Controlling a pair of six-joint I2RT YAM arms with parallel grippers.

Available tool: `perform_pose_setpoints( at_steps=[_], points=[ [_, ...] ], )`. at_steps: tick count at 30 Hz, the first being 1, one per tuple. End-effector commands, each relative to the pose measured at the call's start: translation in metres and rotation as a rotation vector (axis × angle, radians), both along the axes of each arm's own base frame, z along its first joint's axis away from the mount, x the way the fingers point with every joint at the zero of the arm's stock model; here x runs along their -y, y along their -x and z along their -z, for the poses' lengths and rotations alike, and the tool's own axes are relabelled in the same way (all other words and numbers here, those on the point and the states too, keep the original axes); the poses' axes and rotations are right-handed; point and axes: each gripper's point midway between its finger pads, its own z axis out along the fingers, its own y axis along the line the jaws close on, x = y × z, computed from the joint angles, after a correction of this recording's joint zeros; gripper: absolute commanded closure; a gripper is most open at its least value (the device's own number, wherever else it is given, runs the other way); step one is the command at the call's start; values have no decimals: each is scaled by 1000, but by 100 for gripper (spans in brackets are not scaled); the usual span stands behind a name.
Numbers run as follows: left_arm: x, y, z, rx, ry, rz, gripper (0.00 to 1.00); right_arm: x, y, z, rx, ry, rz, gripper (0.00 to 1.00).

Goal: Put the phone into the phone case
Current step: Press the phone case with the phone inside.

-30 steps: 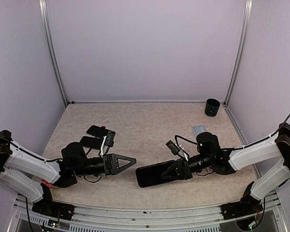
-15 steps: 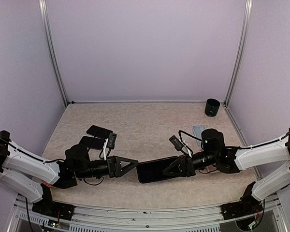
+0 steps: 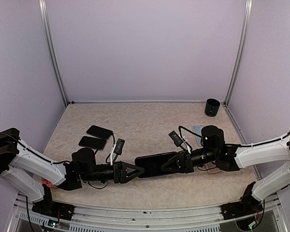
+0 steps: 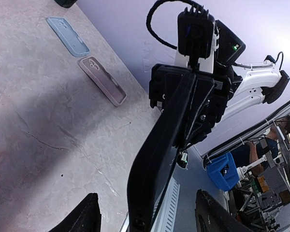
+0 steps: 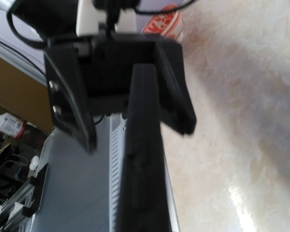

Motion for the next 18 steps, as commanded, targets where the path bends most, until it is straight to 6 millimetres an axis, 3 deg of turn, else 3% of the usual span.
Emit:
perform_pose_setpoints(
  at_steps=[1,5,9,12,15,18],
  points=[
    [9,9,-11,6,54,51,34,-5,-10,-42,115,-93,17,100],
    [12,11,-11,-2,64,59,35,-6,-14,-44,132,-93,39,100],
    [14,11,-13,-8,83,65,43,-7,-14,-40,127,-84,36,100],
    [15,11,-13,-8,85,65,57,-6,-14,-38,132,-78,36,100],
    [16,10,-15,-8,89,68,80,-5,-15,-37,147,-70,43,100],
    [17,11,-15,-11,92,73,93,-3,-16,-36,161,-65,50,100]
  ],
)
